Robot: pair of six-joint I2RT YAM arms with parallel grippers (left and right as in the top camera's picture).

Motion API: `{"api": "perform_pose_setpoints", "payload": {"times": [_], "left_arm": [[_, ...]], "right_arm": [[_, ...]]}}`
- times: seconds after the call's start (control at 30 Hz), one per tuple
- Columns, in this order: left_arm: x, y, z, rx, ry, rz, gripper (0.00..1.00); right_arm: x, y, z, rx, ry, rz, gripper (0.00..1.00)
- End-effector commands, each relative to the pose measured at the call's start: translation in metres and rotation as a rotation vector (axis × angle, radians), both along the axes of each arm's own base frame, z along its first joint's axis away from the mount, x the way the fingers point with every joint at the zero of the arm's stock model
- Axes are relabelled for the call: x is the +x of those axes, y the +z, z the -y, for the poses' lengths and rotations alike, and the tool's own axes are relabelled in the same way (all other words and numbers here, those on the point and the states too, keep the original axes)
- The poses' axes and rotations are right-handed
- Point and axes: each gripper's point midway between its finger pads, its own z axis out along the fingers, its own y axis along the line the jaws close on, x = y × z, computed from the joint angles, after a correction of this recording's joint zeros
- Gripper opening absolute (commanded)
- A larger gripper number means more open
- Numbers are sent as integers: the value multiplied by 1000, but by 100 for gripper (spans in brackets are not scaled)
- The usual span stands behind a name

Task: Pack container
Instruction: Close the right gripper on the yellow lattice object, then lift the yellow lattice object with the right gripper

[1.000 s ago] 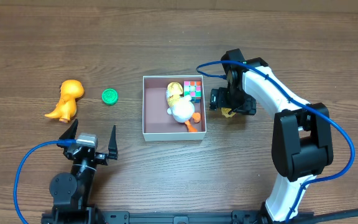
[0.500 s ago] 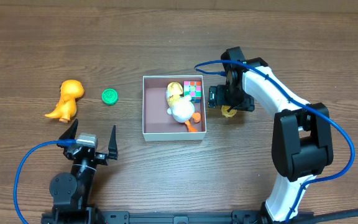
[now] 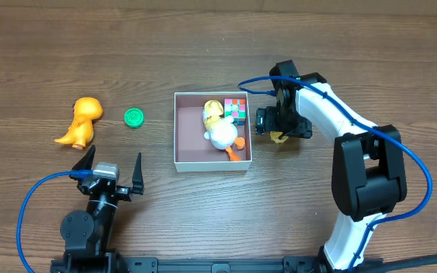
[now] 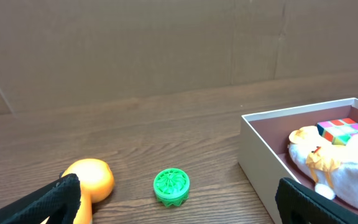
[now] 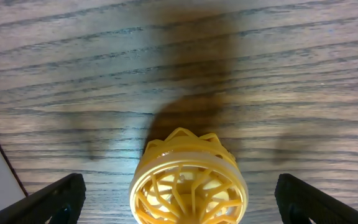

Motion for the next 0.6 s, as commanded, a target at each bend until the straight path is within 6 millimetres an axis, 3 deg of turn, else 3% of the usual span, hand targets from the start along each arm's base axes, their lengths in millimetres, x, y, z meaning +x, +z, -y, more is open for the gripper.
{"api": "perform_pose_setpoints", "payload": {"times": [0.0,0.57], "left_arm": [[0,1,-2,9,10,7,100],[0,1,-2,9,10,7,100]], "right_arm": [[-2,-3,2,-10,8,1,100],[-5,-11,1,3,8,3,100]]}}
